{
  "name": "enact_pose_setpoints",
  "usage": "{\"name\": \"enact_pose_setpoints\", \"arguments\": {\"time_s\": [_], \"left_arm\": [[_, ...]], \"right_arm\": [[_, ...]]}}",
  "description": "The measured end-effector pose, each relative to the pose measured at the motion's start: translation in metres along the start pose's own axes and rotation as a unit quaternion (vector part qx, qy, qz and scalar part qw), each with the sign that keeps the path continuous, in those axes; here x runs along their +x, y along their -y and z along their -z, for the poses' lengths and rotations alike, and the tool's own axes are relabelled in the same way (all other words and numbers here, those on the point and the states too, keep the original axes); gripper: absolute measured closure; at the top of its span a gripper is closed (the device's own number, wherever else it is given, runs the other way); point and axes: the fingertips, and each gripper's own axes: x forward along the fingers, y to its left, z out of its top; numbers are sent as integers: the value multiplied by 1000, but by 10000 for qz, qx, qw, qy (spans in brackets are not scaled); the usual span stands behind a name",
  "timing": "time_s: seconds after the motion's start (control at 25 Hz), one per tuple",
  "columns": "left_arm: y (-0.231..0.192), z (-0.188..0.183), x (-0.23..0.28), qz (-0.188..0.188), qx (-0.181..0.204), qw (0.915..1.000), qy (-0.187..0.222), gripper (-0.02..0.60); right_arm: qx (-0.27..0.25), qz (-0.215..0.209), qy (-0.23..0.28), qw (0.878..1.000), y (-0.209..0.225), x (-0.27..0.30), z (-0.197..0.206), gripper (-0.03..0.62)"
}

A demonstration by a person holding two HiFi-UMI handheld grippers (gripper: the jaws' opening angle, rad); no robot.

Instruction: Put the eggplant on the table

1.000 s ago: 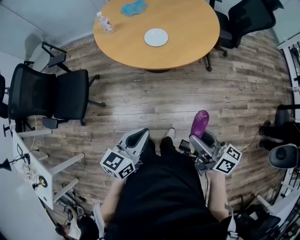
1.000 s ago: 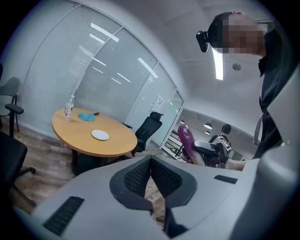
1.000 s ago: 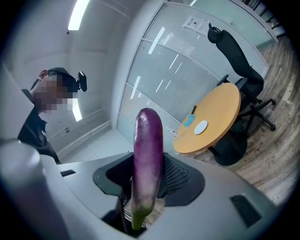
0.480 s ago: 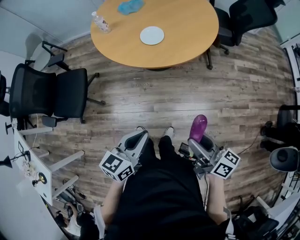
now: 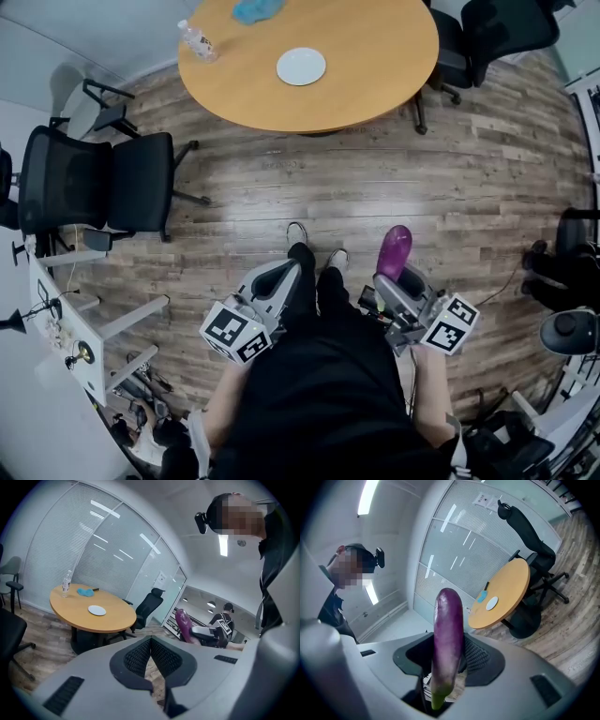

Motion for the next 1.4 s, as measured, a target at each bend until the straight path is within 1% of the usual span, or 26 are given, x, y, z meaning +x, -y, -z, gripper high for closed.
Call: {"name": "enact_pose_setpoints", "arguments": {"time_s": [0.12, 0.24, 0.44, 0.76, 0.84, 0.96, 1.12, 1.24, 1.4], "left_arm": [[-10, -5, 5, 49, 3, 10000, 9, 572], [-25, -15, 14, 166, 25, 9999, 27, 572], [-51, -45, 29, 403, 140, 9990, 145, 572], [-92, -87, 46, 603, 164, 9978, 222, 572], [-104, -91, 48, 691, 163, 9972, 244, 572], [-120, -101, 50, 807, 175, 9963, 236, 572], [-141, -115, 55, 977, 230, 9948, 190, 572], [-155, -127, 61, 998, 309, 9944, 157, 572], [-166, -134, 70, 993, 219, 9947, 179, 571]], "right_arm": [[40, -40, -45, 10000, 0, 11, -2, 396], [-117, 74, -25, 9999, 1, 24, -9, 396], [-252, 138, 78, 9996, -3, 55, -30, 396], [-602, 398, 133, 9973, -4, 110, -65, 396], [-541, 441, 168, 9974, -4, 123, -71, 396], [-353, 480, 359, 9976, -4, 140, -81, 396], [-384, 683, 482, 9958, 0, 160, -89, 396], [-307, 732, 541, 9954, 1, 174, -95, 396], [-358, 821, 539, 9945, 11, 181, -104, 396]]}}
